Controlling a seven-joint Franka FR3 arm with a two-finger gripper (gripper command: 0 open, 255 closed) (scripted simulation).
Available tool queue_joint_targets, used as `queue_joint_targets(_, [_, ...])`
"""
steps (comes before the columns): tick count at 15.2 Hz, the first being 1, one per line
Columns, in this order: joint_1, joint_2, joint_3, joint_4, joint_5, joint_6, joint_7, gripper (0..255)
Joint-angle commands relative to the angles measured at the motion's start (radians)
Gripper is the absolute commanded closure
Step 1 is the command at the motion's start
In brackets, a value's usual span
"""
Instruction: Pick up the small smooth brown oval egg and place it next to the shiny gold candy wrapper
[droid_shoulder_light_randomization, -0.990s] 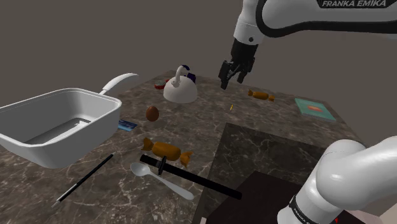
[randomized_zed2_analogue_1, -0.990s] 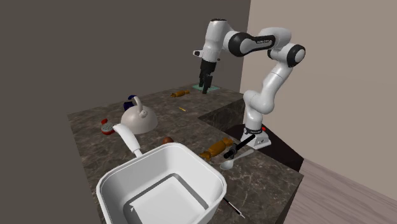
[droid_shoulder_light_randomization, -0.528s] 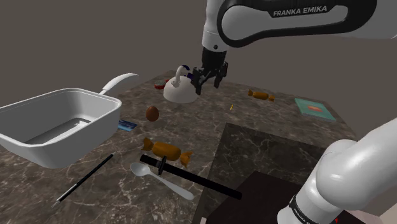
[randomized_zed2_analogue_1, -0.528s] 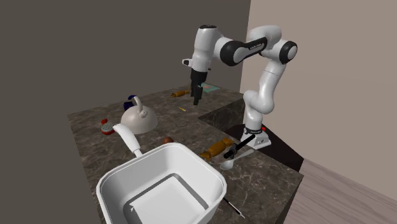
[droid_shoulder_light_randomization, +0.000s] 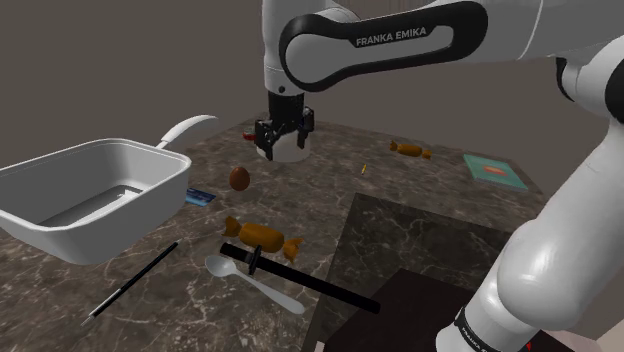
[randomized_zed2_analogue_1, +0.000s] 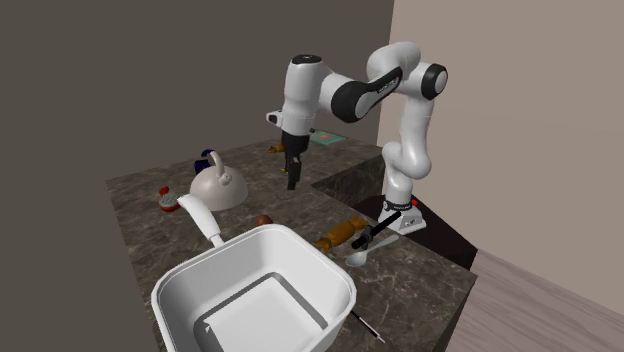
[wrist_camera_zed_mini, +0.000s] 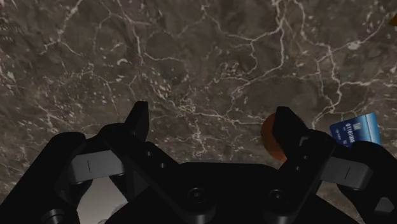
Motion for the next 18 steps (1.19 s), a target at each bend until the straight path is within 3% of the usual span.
queue_joint_targets(1, [0.012,0.09,0.023,0.077,-0.038,-0.009,0.049,0])
queue_joint_targets(9, [0.124,0.459,0.049,0.451,-0.192,-0.108,0.191,0])
queue_joint_targets(18, [0.111,0.473,0.038,0.37,-0.202,-0.015,0.202,0])
